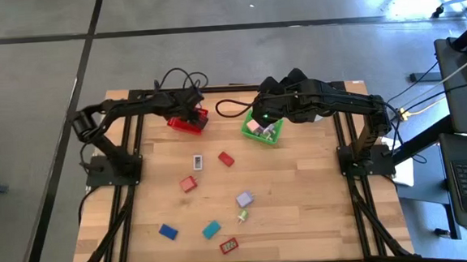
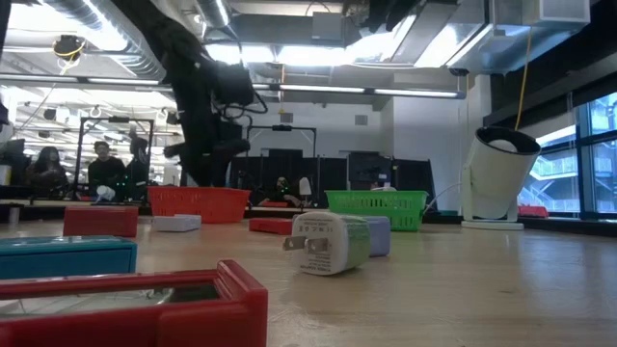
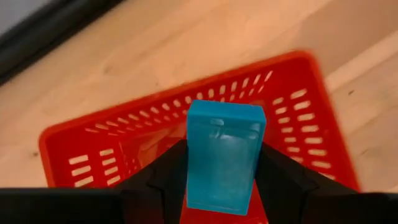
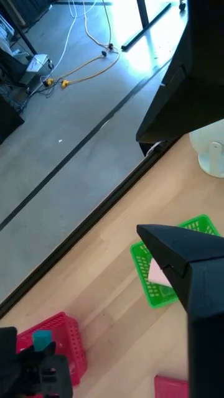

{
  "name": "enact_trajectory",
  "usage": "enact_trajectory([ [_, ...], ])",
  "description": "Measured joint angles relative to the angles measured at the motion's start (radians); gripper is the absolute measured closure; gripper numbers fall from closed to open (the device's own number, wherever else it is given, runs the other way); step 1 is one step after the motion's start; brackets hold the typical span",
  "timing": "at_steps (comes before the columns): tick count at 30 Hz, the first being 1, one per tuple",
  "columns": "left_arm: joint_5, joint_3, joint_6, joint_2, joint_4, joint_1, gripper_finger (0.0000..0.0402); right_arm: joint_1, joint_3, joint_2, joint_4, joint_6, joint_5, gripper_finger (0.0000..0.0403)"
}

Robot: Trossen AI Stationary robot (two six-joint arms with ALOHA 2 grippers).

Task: Pick & Place Office items
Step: Put the top light blue digital clock into the red bin, then put the white digital clock into the red bin

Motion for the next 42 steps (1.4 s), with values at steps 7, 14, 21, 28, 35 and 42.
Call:
enact_trajectory([
  [7,0.001,0.0,0.007,0.037,-0.018,0.0,0.0244,0.0,0.0,0.0,0.0,-0.002,0.0,0.0175],
  [14,0.005,0.0,0.009,0.04,-0.018,0.0,0.0226,0.0,0.0,0.0,0.0,-0.002,0.003,0.0175],
  [21,0.005,0.014,0.014,0.04,-0.055,0.0,0.0208,0.0,0.0,0.0,0.0,-0.004,0.003,0.0175],
  [28,0.003,0.161,0.061,0.039,-0.278,0.0,0.0205,0.0,0.0,0.0,0.001,-0.004,0.003,0.0175],
  [35,0.108,0.269,-0.004,0.029,-0.433,-0.071,0.0204,0.0,0.0,0.0,0.011,-0.001,0.053,0.0175],
  [42,0.127,0.269,-0.274,-0.013,-0.46,-0.248,0.0207,0.0,0.0,0.0,0.012,-0.09,0.06,0.0175],
])
